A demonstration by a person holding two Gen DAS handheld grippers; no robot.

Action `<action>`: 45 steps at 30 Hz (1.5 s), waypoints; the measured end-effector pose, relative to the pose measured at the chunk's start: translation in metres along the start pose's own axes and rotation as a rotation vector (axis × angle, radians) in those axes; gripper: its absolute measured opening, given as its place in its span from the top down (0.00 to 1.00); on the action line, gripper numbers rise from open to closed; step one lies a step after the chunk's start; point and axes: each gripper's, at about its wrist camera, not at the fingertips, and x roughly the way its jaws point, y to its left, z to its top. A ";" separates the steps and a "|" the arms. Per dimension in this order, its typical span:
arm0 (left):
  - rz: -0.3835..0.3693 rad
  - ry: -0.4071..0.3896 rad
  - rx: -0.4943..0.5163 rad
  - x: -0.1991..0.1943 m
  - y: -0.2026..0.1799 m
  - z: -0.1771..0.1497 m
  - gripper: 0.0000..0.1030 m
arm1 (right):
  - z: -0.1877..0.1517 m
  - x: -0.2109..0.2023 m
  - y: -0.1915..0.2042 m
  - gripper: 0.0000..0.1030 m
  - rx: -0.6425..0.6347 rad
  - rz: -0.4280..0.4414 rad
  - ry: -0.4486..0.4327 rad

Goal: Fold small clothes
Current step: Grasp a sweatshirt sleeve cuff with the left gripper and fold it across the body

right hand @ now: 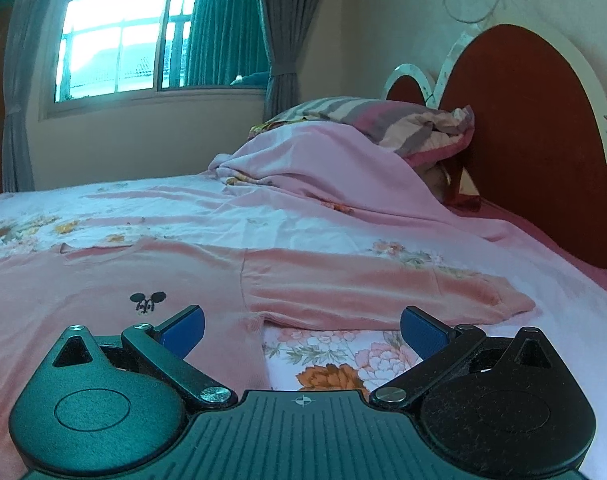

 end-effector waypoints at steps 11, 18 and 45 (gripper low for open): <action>-0.292 0.217 0.377 0.085 -0.258 -0.177 0.98 | -0.015 -0.007 -0.059 0.00 0.039 -0.064 -0.018; -0.209 0.406 0.614 0.134 -0.299 -0.303 0.98 | -0.019 -0.002 -0.116 0.00 0.094 -0.131 -0.008; 0.159 0.123 0.711 0.010 -0.182 -0.213 0.40 | 0.041 0.067 -0.028 0.00 0.318 0.423 0.080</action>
